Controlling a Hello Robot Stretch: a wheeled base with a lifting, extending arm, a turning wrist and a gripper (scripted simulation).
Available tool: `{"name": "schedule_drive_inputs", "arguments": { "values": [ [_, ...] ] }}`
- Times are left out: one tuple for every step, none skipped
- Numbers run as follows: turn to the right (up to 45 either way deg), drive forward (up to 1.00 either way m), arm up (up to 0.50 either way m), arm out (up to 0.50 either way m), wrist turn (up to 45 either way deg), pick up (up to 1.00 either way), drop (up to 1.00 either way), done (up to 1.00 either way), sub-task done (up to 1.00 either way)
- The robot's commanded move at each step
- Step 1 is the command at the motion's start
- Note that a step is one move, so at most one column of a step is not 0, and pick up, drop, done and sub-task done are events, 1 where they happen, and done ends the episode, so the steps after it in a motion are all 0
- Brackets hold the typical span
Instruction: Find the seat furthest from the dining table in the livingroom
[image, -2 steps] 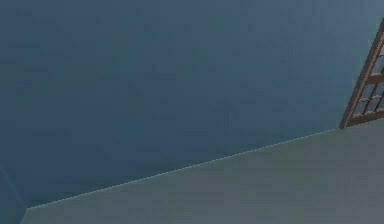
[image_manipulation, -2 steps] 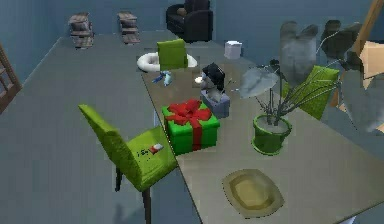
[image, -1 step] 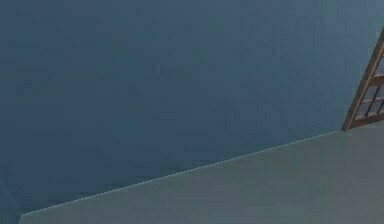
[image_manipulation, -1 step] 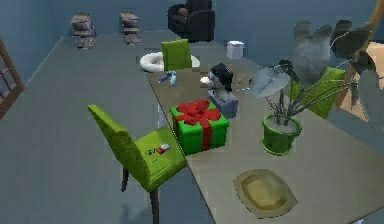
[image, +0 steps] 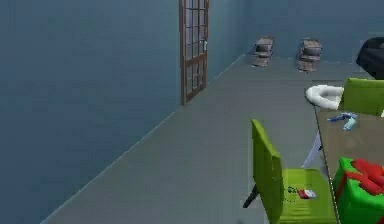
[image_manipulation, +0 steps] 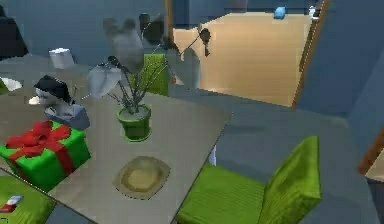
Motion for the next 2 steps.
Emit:
{"name": "schedule_drive_inputs", "arguments": {
  "values": [
    [-45.0, 0.0, 0.0, 0.0, 0.0, 0.0, 0.0, 0.0, 0.0],
    [-45.0, 0.0, 0.0, 0.0, 0.0, 0.0, 0.0, 0.0, 0.0]
  ]
}}
